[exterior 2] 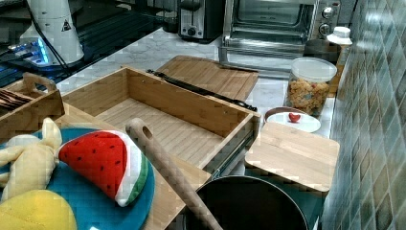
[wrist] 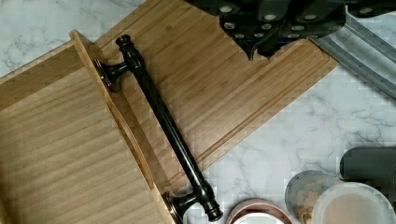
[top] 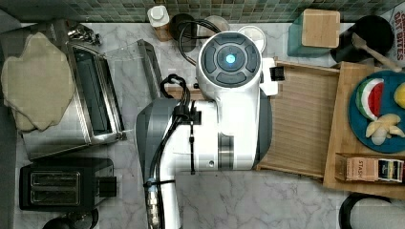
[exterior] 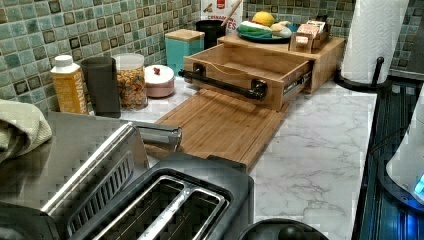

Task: Close the drawer.

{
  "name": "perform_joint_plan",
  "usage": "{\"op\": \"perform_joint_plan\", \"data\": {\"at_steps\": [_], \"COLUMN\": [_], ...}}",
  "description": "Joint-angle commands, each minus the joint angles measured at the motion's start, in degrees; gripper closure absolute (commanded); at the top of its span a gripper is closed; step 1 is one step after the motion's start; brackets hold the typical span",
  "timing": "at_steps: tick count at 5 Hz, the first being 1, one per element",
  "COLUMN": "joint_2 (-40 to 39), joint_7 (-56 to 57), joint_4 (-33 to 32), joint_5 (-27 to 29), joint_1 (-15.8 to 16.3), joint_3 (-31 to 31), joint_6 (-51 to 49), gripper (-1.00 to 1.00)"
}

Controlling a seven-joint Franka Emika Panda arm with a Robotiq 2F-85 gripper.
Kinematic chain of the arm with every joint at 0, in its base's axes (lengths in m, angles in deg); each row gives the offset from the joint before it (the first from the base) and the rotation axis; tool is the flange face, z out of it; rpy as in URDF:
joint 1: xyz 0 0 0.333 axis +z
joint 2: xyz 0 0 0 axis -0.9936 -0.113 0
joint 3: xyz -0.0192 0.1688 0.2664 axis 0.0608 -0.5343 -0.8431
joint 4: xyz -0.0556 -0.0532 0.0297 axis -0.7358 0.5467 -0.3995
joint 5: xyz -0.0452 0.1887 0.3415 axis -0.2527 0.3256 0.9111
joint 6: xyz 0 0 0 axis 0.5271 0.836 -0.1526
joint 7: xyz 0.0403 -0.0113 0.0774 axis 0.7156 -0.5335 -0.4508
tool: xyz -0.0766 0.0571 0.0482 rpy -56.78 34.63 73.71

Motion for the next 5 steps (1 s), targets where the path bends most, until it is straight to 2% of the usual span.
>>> {"op": "perform_joint_plan", "data": {"at_steps": [1, 3, 5], "joint_2": [0.0, 0.1, -3.73], "joint_7": [0.0, 1.13, 8.2], "joint_4": [-0.01, -5.31, -8.93], "joint_5": [0.0, -1.84, -3.72], "joint_1": [-0.01, 0.59, -0.34], "joint_3": [-0.01, -0.81, -0.68], "joint_6": [0.0, 5.33, 14.05], "gripper": [1.0, 1.0, 1.0]}}
